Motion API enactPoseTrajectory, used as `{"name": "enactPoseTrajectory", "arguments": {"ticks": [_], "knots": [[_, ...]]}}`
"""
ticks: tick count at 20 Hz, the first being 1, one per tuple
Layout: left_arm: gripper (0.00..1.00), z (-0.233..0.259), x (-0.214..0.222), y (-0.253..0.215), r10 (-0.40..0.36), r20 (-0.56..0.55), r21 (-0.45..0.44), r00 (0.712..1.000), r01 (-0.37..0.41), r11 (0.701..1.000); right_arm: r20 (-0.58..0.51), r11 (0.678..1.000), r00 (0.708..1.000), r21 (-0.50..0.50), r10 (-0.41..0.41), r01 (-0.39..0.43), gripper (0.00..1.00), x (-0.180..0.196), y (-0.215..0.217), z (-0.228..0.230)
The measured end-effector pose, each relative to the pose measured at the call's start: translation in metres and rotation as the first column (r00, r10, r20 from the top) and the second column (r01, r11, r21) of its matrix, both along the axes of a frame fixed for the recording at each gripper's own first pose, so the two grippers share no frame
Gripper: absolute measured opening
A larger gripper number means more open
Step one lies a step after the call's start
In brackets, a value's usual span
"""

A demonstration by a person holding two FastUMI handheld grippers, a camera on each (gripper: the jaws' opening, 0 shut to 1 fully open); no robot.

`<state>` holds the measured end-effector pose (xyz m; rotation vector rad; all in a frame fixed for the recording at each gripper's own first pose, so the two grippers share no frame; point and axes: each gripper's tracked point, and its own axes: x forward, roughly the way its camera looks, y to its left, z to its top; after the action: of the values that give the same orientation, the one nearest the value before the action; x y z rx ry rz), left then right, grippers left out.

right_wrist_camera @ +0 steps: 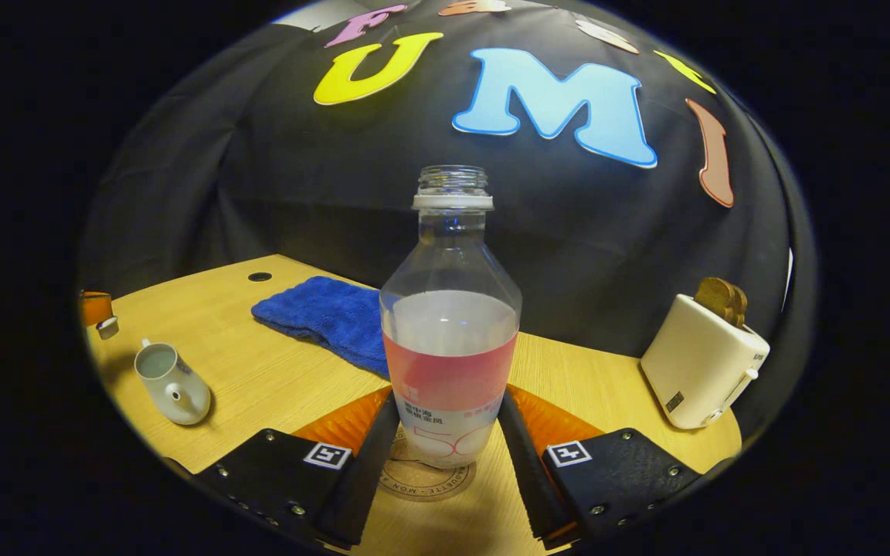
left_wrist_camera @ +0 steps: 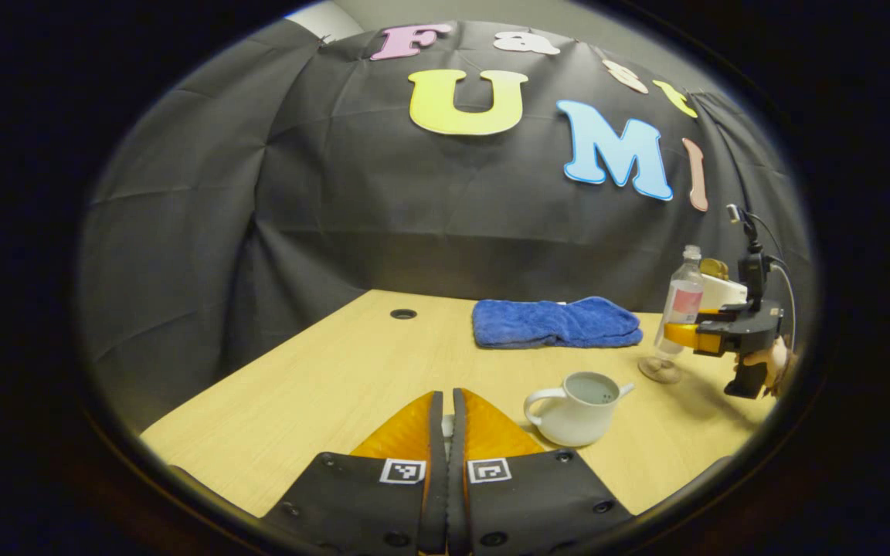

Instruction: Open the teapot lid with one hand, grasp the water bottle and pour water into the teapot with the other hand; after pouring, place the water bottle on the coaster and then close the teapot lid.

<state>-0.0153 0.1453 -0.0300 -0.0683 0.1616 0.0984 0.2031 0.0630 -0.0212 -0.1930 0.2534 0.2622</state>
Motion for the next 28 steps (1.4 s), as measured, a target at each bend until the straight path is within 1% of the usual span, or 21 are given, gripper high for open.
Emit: {"name": "enactPoseTrajectory", "arguments": {"ticks": [4,7,11,12,13,14,15,16,17,18,20,23,28], "knots": [[0.05,-0.002,0.0,0.0,0.0,-0.009,-0.003,1.0,0.0,1.0,-0.049,0.999,0.999,0.051,-0.011,0.014,0.77,0.007,0.002,-0.014],[0.05,0.0,-0.001,0.001,0.005,-0.006,0.002,1.0,-0.005,1.0,-0.052,0.996,0.999,0.088,-0.015,0.019,0.77,0.009,0.001,-0.014],[0.05,0.004,0.001,-0.003,-0.002,0.001,-0.004,1.0,0.002,1.0,-0.071,0.997,0.997,0.058,-0.038,0.042,0.79,0.006,-0.004,-0.025],[0.06,0.005,0.0,-0.005,-0.004,0.003,-0.002,1.0,0.004,1.0,-0.077,0.997,0.996,0.061,-0.04,0.045,0.77,0.005,-0.004,-0.028],[0.06,0.007,0.0,-0.006,-0.007,0.006,0.0,1.0,0.007,1.0,-0.084,0.996,0.996,0.07,-0.041,0.047,0.86,0.003,-0.005,-0.028],[0.05,0.009,0.0,-0.008,-0.01,0.009,0.001,1.0,0.01,1.0,-0.086,0.995,0.995,0.082,-0.041,0.048,0.86,0.001,-0.005,-0.029],[0.06,0.011,0.001,-0.01,-0.014,0.014,0.0,1.0,0.014,1.0,-0.086,0.995,0.995,0.09,-0.043,0.051,0.92,-0.002,-0.006,-0.027],[0.05,0.014,0.001,-0.012,-0.017,0.019,-0.001,1.0,0.017,1.0,-0.086,0.994,0.995,0.094,-0.044,0.052,0.97,-0.004,-0.006,-0.027],[0.06,0.018,0.002,-0.014,-0.021,0.026,-0.003,0.999,0.022,1.0,-0.079,0.994,0.996,0.095,-0.05,0.057,0.98,-0.006,-0.008,-0.025],[0.05,0.022,0.004,-0.018,-0.028,0.034,-0.007,0.999,0.028,1.0,-0.071,0.994,0.996,0.094,-0.055,0.061,0.98,-0.011,-0.01,-0.023],[0.07,0.032,0.008,-0.027,-0.047,0.057,-0.012,0.997,0.048,0.999,-0.049,0.994,0.997,0.091,-0.061,0.066,0.98,-0.02,-0.013,-0.016],[0.07,0.044,0.017,-0.047,-0.088,0.082,-0.003,0.993,0.088,0.996,-0.015,0.994,0.998,0.085,-0.061,0.062,0.98,-0.04,-0.014,-0.006],[0.06,0.054,0.037,-0.083,-0.162,0.1,0.0,0.982,0.162,0.987,0.037,0.995,0.999,0.091,-0.031,0.028,0.98,-0.077,-0.007,0.014]]}}
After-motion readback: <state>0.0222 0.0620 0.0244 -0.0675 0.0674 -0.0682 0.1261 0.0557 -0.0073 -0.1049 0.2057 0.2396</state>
